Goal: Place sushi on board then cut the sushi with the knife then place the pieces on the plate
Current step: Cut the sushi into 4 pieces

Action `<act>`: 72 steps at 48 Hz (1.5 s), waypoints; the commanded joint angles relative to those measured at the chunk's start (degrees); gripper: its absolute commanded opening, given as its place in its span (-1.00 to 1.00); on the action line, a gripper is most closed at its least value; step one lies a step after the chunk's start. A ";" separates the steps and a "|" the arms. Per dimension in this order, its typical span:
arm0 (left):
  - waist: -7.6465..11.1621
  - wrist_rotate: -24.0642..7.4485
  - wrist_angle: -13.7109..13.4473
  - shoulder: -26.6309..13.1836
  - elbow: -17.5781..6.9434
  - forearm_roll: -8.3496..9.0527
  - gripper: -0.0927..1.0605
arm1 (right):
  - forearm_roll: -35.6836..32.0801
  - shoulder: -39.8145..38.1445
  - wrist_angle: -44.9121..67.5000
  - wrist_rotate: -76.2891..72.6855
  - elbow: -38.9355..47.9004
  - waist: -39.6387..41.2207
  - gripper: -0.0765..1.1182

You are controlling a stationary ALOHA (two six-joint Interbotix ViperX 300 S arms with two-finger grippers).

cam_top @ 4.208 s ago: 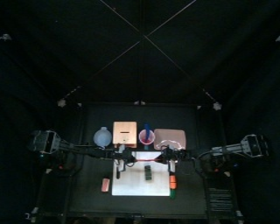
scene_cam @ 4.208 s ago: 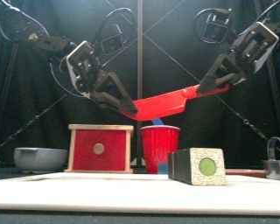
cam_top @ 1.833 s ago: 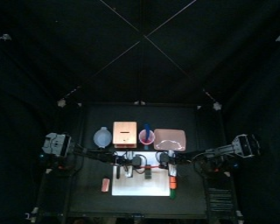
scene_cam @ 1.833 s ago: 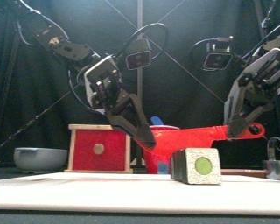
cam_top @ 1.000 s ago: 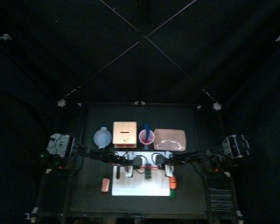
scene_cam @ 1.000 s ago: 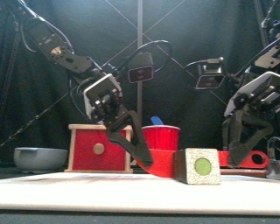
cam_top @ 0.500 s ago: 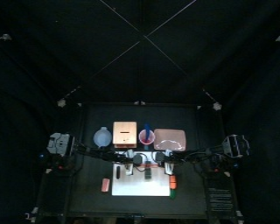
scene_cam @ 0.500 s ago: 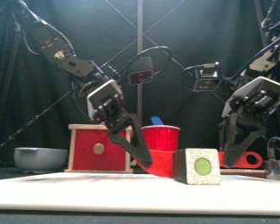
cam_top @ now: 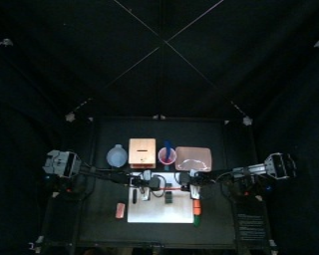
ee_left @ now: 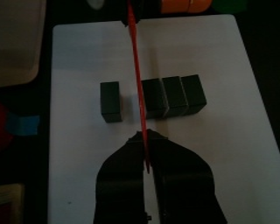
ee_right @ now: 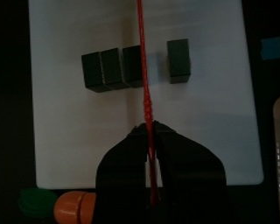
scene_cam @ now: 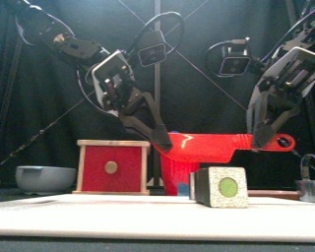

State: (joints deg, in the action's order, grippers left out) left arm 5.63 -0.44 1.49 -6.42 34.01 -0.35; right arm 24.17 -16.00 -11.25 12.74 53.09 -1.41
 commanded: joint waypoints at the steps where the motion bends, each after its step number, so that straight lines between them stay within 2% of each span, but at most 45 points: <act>1: 1.49 -0.09 0.62 1.23 -1.05 0.09 -0.27 | 0.97 -1.49 0.44 -0.09 -1.41 -1.32 -0.43; 5: 2.20 0.00 0.62 0.44 -1.14 0.00 -0.27 | 1.58 -1.14 0.62 -0.09 -1.32 -1.85 -0.43; 31: 3.16 0.26 0.70 -1.58 -1.93 -0.97 -0.27 | 3.08 1.23 1.32 -0.09 -0.97 -3.16 -0.43; 72: 3.43 0.18 0.53 -1.76 -1.85 -2.11 -0.27 | 3.43 1.93 1.32 -0.09 -0.97 -3.69 -0.43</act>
State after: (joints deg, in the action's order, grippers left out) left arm 8.70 0.00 1.58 -8.79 33.75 -2.46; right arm 27.42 -13.27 -10.28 12.57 53.09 -5.01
